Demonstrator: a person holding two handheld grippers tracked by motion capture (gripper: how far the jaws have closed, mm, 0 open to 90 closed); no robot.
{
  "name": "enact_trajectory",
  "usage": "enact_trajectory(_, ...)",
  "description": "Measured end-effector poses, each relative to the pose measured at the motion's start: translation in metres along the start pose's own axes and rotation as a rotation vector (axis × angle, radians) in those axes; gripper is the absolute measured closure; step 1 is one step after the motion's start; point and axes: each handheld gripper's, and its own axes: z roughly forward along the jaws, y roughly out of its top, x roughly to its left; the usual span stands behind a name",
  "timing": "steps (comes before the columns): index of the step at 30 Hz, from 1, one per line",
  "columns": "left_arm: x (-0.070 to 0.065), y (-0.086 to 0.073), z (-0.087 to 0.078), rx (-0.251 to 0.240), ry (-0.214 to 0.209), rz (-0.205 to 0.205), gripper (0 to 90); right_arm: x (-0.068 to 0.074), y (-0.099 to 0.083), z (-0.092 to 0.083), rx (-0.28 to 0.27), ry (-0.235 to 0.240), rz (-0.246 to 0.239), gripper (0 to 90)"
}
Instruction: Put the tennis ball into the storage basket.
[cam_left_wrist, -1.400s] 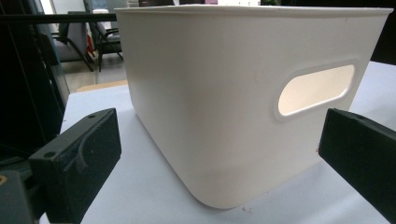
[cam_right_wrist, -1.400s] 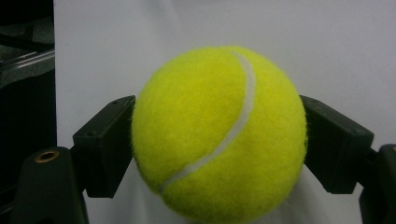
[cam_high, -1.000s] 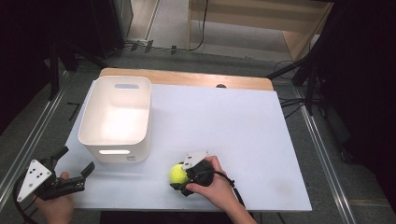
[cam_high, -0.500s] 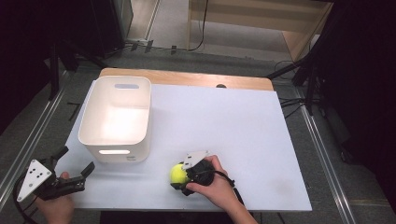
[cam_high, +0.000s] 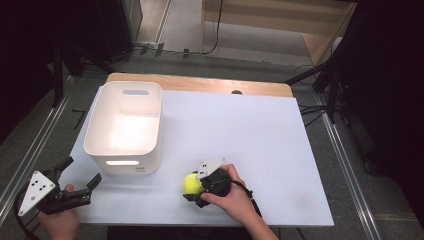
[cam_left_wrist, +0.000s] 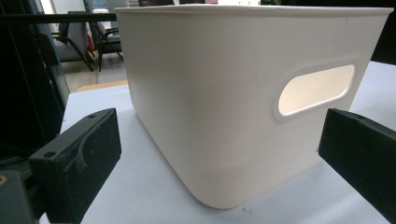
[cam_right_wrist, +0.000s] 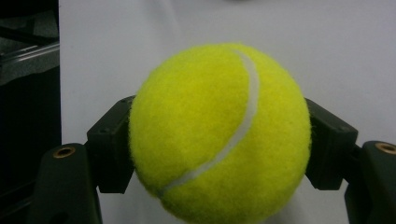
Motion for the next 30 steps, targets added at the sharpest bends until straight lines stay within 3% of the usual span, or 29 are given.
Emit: enact_trajectory(30,0.000,0.000,0.000,-0.003,0.000,-0.002,0.0,-0.012,0.019,-0.016,-0.019,0.017,0.000,23.9)
